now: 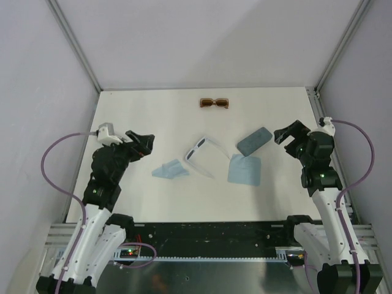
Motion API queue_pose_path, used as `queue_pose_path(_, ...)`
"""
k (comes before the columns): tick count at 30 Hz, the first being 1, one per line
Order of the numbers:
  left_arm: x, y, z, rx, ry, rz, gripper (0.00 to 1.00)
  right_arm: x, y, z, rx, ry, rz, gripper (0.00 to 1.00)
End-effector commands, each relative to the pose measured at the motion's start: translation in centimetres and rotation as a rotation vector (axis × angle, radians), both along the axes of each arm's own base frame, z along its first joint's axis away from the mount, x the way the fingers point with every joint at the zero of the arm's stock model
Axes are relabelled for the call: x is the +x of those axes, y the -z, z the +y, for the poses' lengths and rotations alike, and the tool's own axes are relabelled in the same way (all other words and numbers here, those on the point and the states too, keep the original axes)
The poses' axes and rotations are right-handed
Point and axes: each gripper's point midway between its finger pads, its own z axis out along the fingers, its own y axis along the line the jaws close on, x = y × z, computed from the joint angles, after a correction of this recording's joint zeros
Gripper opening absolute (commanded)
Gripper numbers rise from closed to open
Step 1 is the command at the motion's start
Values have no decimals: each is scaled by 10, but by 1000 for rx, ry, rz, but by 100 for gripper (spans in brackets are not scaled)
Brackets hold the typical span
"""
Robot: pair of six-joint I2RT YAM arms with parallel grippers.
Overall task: Organize the sunglasses
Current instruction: Pick up the sunglasses case from the center of the board.
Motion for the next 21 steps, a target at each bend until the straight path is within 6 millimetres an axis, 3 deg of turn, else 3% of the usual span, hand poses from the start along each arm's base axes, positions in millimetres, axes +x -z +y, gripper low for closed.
queue_pose_path(1,1,-16,-19,-44,99,25,100,-5,-6,-25,78,164,6,99)
queue_pose_path(6,5,-15,-24,-4,137,33,100,4,1,-27,95,173,29,99)
queue_pose_path(10,7,-8,-47,9,281,63,100,24,38,-20,117,216,225,99)
queue_pose_path(15,24,-10,-88,34,449,88,100,40,71,-4,129,207,385,99)
queue_pose_path(18,37,-17,-126,92,508,90,100,47,72,-6,118,214,373,99)
queue_pose_path(21,57,-10,-163,132,544,119,100,55,72,-7,119,217,369,99)
